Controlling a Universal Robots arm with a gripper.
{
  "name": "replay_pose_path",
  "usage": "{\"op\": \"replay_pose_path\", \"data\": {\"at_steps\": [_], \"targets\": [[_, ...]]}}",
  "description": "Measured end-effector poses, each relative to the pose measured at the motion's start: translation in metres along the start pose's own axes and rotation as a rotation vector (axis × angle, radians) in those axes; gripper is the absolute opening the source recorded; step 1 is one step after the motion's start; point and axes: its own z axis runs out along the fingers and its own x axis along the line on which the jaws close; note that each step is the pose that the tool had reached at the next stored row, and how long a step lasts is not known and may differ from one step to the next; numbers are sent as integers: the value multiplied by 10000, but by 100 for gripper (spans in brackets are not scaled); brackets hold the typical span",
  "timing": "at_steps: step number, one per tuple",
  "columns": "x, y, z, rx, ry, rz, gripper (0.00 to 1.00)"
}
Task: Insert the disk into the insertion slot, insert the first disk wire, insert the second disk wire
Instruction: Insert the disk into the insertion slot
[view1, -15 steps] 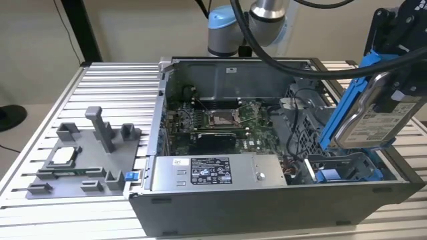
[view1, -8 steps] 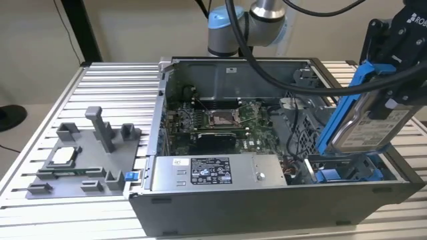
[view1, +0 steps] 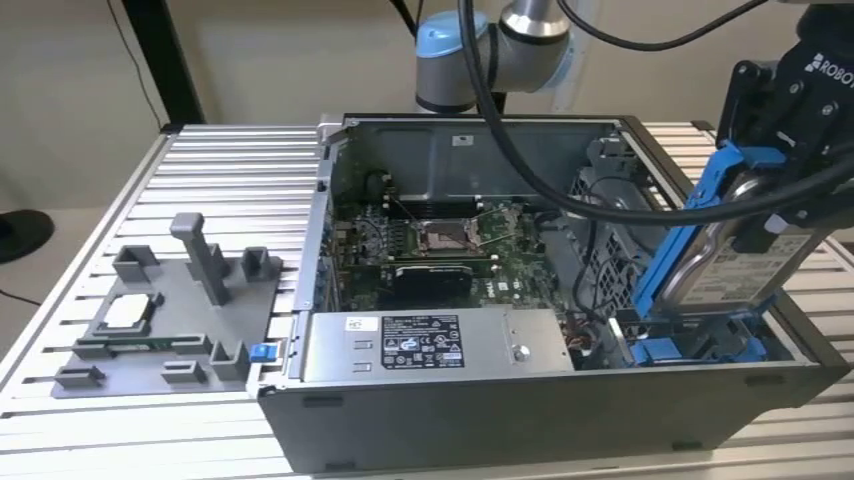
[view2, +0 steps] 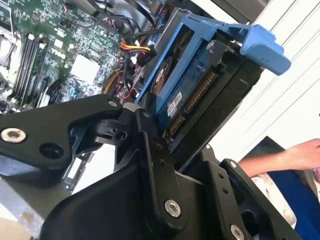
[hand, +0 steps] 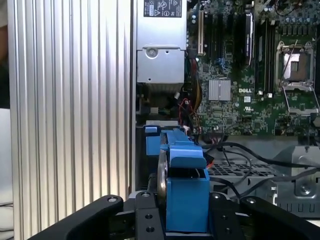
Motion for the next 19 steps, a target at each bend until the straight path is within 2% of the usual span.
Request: {"op": "replay_pose_path", "data": {"at_steps": [5,11,19], "targets": [[0,-14,87,-1,-2,10,0],[1,-16,109,18,-1,9,0],[-15,7,215,-7,-2,18,0]]}}
